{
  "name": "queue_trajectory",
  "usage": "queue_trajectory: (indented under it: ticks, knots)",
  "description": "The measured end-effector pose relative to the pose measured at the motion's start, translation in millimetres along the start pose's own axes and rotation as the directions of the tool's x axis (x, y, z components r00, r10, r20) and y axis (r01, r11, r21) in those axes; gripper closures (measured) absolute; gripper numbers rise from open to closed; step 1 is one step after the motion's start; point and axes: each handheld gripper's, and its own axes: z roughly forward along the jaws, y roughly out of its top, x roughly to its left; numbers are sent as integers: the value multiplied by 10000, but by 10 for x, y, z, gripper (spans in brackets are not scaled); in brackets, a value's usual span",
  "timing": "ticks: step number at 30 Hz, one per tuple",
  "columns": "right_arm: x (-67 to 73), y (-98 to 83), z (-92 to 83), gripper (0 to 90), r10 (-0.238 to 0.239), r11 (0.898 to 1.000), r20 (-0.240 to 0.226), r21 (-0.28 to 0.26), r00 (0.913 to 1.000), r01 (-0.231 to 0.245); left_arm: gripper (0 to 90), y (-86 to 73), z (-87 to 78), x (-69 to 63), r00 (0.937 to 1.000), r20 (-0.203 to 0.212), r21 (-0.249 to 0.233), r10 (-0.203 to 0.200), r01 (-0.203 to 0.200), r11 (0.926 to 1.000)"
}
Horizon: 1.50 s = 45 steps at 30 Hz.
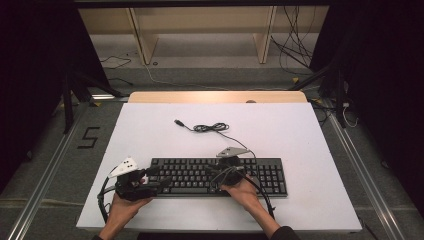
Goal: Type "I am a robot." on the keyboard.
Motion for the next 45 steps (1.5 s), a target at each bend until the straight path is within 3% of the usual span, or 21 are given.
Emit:
queue_trajectory:
  ticks: [8, 13, 28, 35, 45]
  knots:
    - [38, 20, -71, 509, 41, 9988, -535, -485, 9986, -67, 298, -1, -1, 2, 10000, -14, 8, -5, 5, 10000]
    - [58, 35, -79, 438, 83, 9982, -676, -594, 9977, -123, 295, -1, -2, 0, 10000, -11, 7, 7, -7, 10000]
    - [197, 82, 7, 397, -228, 9987, -1109, -479, 9936, 176, 287, -6, -31, 13, 9999, -71, -51, -87, 86, 9999]
    - [269, 84, 81, 469, -462, 9987, -1135, -280, 9925, 433, 287, -12, -44, 18, 9999, -101, -88, -117, 116, 9999]
    - [359, 61, 163, 769, -826, 9966, -1213, -60, 9892, 825, 287, -15, -44, 22, 9999, -104, -121, -111, 110, 9999]
